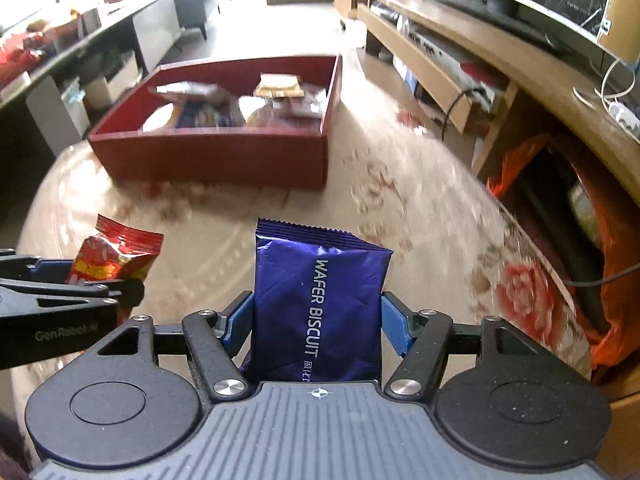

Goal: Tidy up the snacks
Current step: 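Lift the Trolli bag with the left tool while the right tool carries the wafer pack to the box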

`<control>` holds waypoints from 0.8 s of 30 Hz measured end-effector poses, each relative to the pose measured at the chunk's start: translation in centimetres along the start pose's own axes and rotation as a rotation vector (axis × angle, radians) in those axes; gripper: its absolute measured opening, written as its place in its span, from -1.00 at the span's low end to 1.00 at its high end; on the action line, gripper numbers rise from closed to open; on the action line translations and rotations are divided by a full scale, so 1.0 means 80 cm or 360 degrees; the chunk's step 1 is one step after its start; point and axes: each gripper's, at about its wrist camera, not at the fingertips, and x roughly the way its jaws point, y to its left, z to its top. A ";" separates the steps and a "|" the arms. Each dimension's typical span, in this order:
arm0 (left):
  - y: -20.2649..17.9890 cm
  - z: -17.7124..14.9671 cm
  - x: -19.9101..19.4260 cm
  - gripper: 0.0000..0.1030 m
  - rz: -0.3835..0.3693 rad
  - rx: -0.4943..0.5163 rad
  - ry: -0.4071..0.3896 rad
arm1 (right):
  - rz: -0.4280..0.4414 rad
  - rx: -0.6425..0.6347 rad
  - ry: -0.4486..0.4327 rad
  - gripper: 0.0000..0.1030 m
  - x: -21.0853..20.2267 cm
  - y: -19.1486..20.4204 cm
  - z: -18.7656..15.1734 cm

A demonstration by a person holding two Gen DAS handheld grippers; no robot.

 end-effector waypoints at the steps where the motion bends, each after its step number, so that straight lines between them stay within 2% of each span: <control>1: 0.002 0.004 0.000 -0.03 -0.0002 -0.0010 -0.0010 | -0.0001 0.0001 -0.0017 0.41 0.001 0.001 0.005; 9: 0.018 0.046 0.004 -0.03 -0.0045 -0.0100 -0.0062 | 0.0000 0.0026 -0.0116 0.41 0.006 0.006 0.040; 24: 0.048 0.134 0.020 -0.03 -0.0007 -0.0245 -0.0198 | 0.0077 0.0077 -0.0248 0.41 0.031 0.013 0.124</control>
